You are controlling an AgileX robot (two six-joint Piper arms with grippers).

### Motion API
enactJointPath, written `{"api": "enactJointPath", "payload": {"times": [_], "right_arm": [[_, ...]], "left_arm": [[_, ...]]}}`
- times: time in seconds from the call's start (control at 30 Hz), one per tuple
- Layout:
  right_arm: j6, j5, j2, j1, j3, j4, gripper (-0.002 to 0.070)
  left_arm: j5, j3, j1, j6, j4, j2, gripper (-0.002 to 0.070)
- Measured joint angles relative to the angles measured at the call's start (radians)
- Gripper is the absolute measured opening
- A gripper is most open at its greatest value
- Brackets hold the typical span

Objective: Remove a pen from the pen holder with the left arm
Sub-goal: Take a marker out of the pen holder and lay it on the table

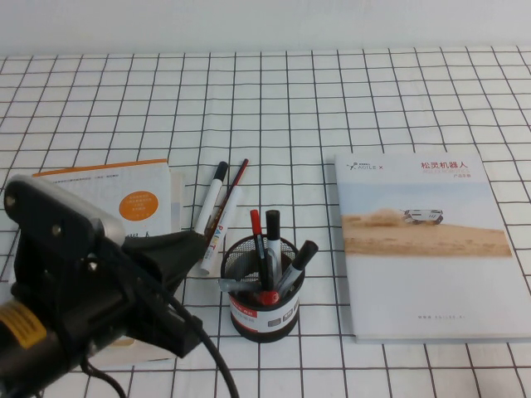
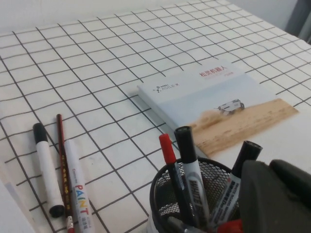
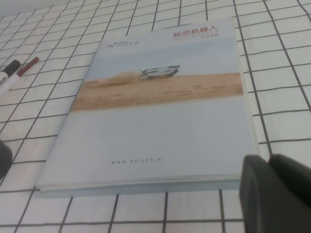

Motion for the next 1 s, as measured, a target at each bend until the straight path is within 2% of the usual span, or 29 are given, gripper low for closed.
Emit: {"api": "enactJointPath", "payload": {"times": [0.1, 0.2, 0.27, 0.37, 0.43, 0.6, 0.7, 0.8, 1.0], "right_arm": [[0.0, 0.0, 0.0, 0.0, 0.0, 0.0, -0.0015], [0.0, 0.0, 0.0, 0.0, 0.0, 0.0, -0.0015], [0.0, 0.0, 0.0, 0.0, 0.0, 0.0, -0.0015], [0.0, 0.0, 0.0, 0.0, 0.0, 0.0, -0.0015], [0.0, 0.0, 0.0, 0.0, 0.0, 0.0, -0.0015], [0.0, 0.0, 0.0, 0.0, 0.0, 0.0, -0.0013], [0.0, 0.0, 0.0, 0.0, 0.0, 0.0, -0.0013], [0.0, 0.0, 0.0, 0.0, 0.0, 0.0, -0.0014], [0.0, 0.0, 0.0, 0.0, 0.0, 0.0, -0.0014]], "left_arm": [[-0.049, 0.035, -0.02, -0.305, 0.275, 0.0, -0.0003], [-0.185, 0.109, -0.03, -0.498, 0.405, 0.0, -0.0003], [-0.295, 0.169, -0.03, -0.565, 0.445, 0.0, -0.0003], [-0.398, 0.226, -0.03, -0.599, 0.46, 0.0, 0.0018], [-0.424, 0.246, -0.03, -0.625, 0.467, 0.0, 0.0073], [-0.436, 0.259, -0.03, -0.664, 0.518, 0.0, 0.0305], [-0.459, 0.259, -0.03, -0.664, 0.579, 0.016, 0.0417], [-0.549, 0.285, -0.03, -0.664, 0.61, 0.051, 0.0457], [-0.838, 0.367, -0.03, -0.664, 0.61, 0.154, 0.047]]}}
